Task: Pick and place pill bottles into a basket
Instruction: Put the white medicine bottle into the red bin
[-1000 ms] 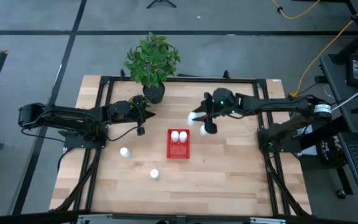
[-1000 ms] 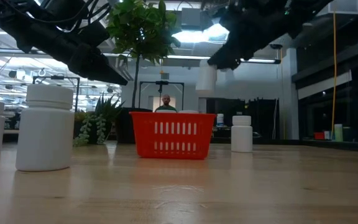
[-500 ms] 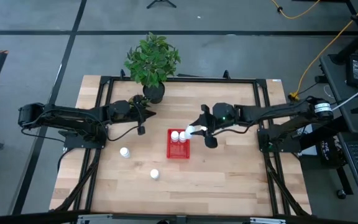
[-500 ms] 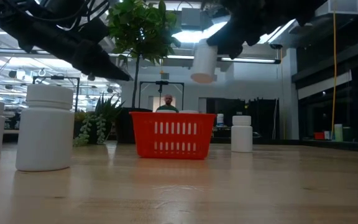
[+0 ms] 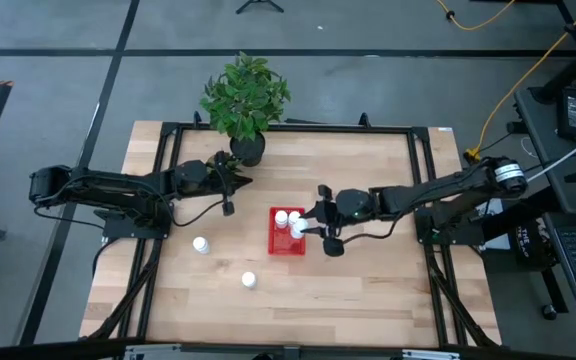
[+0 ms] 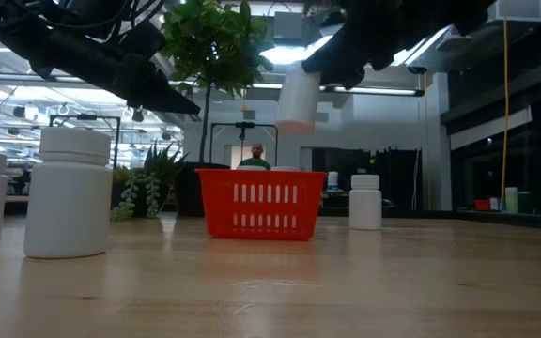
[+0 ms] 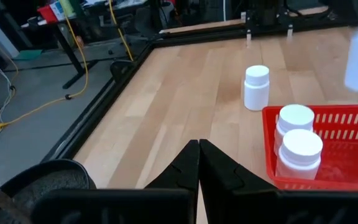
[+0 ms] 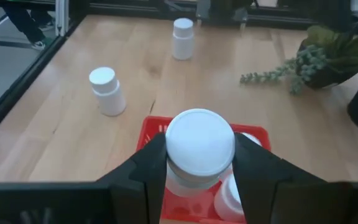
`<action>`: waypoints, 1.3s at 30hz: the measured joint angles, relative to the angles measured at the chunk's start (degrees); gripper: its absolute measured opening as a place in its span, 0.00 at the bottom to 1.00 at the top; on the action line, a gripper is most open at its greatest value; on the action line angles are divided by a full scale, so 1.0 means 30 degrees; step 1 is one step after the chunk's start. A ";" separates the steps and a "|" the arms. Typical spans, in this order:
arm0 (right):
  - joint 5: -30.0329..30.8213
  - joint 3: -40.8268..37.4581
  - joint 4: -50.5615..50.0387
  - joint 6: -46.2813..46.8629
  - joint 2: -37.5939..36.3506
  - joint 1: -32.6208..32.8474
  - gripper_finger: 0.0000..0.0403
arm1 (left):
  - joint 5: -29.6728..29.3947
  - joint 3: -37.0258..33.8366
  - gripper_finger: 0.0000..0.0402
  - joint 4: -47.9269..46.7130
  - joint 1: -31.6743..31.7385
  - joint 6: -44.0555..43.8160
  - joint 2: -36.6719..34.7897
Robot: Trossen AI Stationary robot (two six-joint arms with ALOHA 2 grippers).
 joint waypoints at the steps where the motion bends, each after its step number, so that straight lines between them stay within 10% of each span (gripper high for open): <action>1: 0.0002 0.0000 0.0200 0.0189 0.0262 0.0000 0.36 | 0.0007 0.0000 0.01 0.0033 -0.0001 0.0004 -0.0007; 39: 0.1996 0.0481 0.0822 -0.0380 0.4888 0.0029 0.37 | 0.0029 0.0000 0.01 0.0018 0.0005 0.0000 -0.0007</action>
